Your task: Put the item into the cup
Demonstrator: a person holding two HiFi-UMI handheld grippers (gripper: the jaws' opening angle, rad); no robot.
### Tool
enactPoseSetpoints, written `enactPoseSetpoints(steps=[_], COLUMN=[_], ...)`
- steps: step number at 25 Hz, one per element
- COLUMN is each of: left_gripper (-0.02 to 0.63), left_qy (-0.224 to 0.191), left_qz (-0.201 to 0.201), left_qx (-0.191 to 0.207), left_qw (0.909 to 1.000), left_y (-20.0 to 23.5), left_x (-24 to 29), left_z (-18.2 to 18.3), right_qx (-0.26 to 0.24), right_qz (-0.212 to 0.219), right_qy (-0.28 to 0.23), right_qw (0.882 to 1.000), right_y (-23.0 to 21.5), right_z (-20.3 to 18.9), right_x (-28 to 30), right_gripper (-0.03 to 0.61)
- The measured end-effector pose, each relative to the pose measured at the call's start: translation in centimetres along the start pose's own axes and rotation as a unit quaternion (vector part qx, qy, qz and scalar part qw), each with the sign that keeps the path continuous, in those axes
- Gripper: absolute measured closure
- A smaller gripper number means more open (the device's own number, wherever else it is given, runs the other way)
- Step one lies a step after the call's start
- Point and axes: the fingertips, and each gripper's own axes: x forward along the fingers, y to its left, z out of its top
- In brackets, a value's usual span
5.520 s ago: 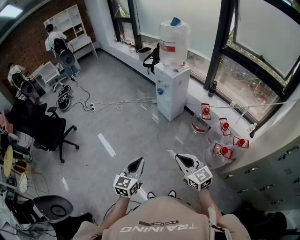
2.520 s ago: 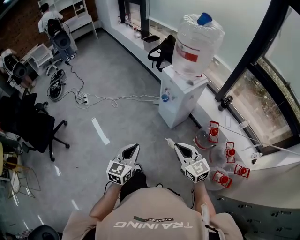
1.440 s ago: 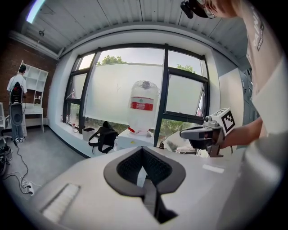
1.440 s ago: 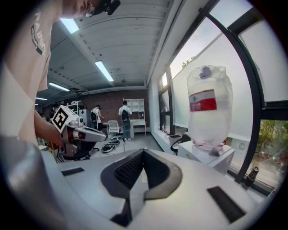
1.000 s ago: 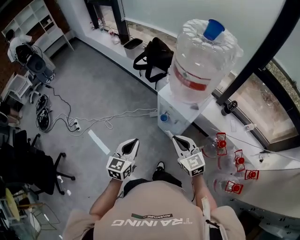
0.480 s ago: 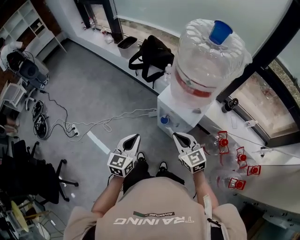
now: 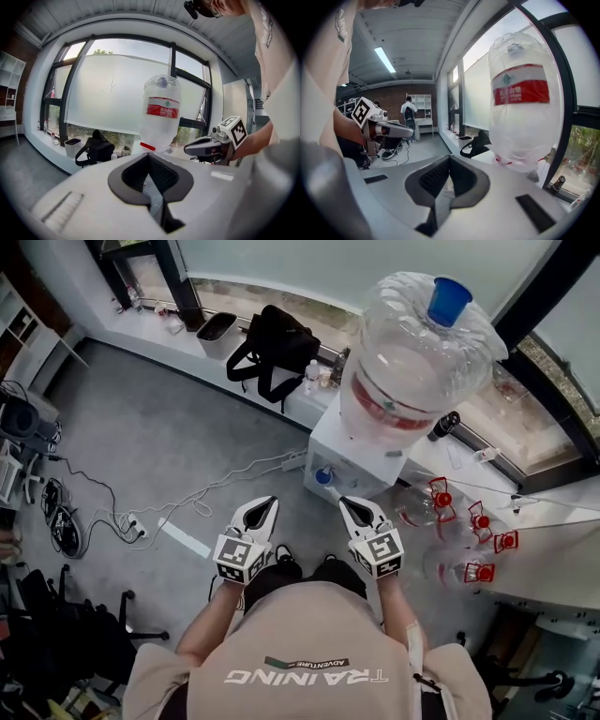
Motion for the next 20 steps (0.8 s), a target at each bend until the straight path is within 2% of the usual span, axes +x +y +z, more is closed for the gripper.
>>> enactPoseSetpoints(steps=[6,11,15,20], left_gripper=[0.606,0.606,0.606,0.606], left_qy=[0.014,0.043,0.054,0.074], left_qz=[-0.019,-0.005,0.006,0.018], left_qx=[-0.007,-0.019,-0.035,-0.055], left_qw=[0.9997,0.9989,0.9979,0.9956], left_y=[1.1,2.0,3.0,4.1], left_x=[1.3,2.3,4.1,6.8], left_z=[-0.9,-3.3,-5.2,-9.8], right_qx=[0.011,-0.021,-0.024,-0.019], right_qz=[-0.027,-0.071,-0.071,-0.066], right_qy=[0.040,0.057,0.080,0.091], right_qw=[0.999,0.996,0.994,0.993], right_y=[-0.4,-2.0,-3.2,-3.4], right_z=[-3.4,-8.7,-12.8,-17.8], right_x=[2.3,4.8,7.6,11.6], right_gripper=[0.568,0.568,0.568,0.568])
